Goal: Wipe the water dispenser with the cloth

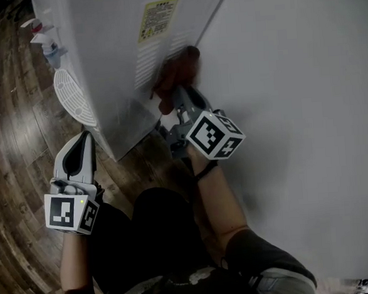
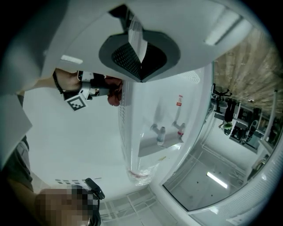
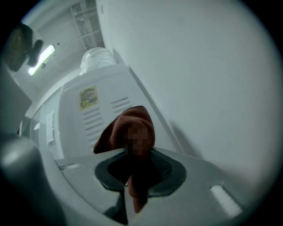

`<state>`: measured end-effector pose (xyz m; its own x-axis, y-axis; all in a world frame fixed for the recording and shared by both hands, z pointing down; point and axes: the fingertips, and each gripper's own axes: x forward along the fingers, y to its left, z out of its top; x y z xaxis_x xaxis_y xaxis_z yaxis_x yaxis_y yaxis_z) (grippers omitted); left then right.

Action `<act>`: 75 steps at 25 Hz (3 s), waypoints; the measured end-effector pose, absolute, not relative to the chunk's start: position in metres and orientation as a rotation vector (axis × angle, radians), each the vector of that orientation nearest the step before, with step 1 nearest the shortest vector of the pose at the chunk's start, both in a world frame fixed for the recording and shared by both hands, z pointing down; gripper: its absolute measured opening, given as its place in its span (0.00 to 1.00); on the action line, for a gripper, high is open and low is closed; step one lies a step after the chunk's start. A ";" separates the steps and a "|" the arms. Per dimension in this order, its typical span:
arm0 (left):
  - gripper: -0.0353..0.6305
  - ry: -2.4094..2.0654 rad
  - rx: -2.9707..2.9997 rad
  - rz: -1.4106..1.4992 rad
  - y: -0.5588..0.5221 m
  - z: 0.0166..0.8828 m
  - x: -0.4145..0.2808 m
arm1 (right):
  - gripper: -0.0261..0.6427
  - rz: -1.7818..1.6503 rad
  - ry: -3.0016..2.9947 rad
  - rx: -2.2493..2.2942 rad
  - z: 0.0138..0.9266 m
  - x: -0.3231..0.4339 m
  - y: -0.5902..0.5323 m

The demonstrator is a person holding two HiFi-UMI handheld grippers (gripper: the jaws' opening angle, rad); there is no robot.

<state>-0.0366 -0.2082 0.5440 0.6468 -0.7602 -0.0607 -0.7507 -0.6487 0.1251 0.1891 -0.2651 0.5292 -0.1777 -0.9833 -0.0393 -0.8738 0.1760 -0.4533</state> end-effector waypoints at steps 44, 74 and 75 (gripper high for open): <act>0.08 -1.205 2.805 0.191 -0.228 0.695 -0.046 | 0.13 -0.500 2.745 -1.345 0.713 0.055 -0.219; 0.08 -0.868 2.853 0.305 -0.218 0.811 -0.009 | 0.13 -0.666 2.512 -1.583 0.827 0.108 -0.242; 0.08 -0.836 2.845 0.293 -0.217 0.813 -0.002 | 0.13 -0.675 2.427 -1.673 0.830 0.131 -0.252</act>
<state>-0.0019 -0.2167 0.8127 0.8243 -0.5165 0.2319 -0.5482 -0.8305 0.0991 0.1309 -0.2523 0.8302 -0.3832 -0.9111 0.1518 -0.8587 0.2908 -0.4221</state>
